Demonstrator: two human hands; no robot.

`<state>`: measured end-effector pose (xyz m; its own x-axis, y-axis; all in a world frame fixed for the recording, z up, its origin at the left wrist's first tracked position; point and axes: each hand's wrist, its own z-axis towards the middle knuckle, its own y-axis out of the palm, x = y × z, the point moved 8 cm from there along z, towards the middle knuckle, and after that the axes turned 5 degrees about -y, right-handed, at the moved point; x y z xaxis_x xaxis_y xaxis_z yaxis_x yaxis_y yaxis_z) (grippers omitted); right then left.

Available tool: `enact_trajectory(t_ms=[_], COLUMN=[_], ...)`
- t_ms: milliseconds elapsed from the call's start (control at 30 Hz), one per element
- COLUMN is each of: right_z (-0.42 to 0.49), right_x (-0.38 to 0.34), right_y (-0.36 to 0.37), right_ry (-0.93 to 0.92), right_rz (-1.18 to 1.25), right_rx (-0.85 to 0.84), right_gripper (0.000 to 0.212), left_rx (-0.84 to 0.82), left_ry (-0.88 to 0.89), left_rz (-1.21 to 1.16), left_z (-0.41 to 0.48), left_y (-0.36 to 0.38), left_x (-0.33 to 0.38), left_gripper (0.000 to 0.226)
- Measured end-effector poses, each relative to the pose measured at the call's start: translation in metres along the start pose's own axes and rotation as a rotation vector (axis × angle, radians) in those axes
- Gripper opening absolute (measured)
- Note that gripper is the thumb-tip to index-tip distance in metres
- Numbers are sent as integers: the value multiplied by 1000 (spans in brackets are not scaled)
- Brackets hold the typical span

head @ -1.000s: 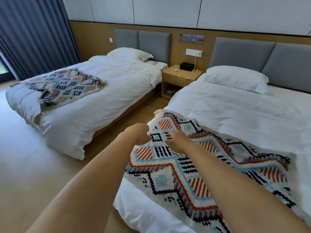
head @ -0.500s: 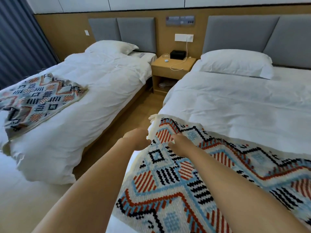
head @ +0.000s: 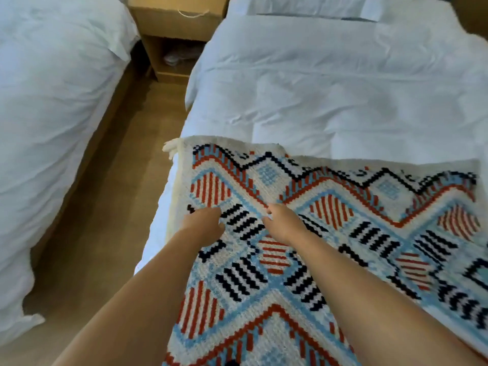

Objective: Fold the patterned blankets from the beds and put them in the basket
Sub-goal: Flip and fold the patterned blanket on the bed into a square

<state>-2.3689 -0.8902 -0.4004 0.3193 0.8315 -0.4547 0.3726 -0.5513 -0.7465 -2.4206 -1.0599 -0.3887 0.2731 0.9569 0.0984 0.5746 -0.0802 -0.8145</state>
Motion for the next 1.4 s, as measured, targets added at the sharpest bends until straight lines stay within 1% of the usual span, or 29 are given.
enact_trajectory(t_ms=[100,200,333,400,500,600,667,733,800,867,900,933,967,1067,1100,1133,1167,1200,1233,1267,1300,1333,1400], right_z=[18,43,84,109,145,176,194,205,210,212,213,216,221,238,241,244,248,252,252,249,248,249,254], right_x=[39,73,110,128,147,151,152,154,149,145,144,145,150,168,168,172,178,186,192,196,200,204,206], right_y=[-11,-34,-65,-76,-84,-88,-89,-91,-86,-79,-83,-92,-108,-166,-173,-169,-154,-129,-100,-79,-68,-65,-69], right_ry=[89,151,161,146,134,33,-20,-23,-71,-123,-130,-125,-97,-8,-10,-11,2,27,36,22,2,-10,-17], right_rz=[-7,23,17,-5,2,-42,-64,-86,-225,-341,-352,-337,-292,-122,-94,-80,-85,-107,-141,-170,-196,-208,-226], right_rx=[63,175,341,374,352,307,255,213,155,82,80,120,198,544,621,643,608,515,415,386,410,451,469], right_gripper=[29,25,20,20,30,38,41,43,40,28,23,19,17,14,14,11,16,36,54,63,65,65,66], left_rx=[45,92,181,199,226,266,264,244,221,216,230,257,293,450,493,508,494,464,425,401,387,378,358], left_ry=[92,145,207,212,211,220,200,175,160,155,155,152,141,69,52,46,53,78,124,177,207,211,192], left_rz=[-2,-59,-73,-112,-143,-187,-205,-165,-119,-115,-136,-178,-237,-412,-466,-509,-509,-419,-270,-148,-76,-42,-5], left_z=[46,92,150,177,210,235,249,262,273,281,284,287,291,307,308,311,313,312,310,308,308,312,321], left_y=[-5,-13,-18,-17,-16,-23,-26,-26,-25,-25,-28,-31,-37,-61,-65,-63,-54,-38,-17,3,18,25,26], left_x=[49,95,139,151,161,168,171,173,173,174,175,175,176,180,181,185,190,198,206,212,213,212,211], left_gripper=[34,36,36,39,45,47,49,46,35,25,22,19,18,19,21,26,37,49,58,61,61,60,61])
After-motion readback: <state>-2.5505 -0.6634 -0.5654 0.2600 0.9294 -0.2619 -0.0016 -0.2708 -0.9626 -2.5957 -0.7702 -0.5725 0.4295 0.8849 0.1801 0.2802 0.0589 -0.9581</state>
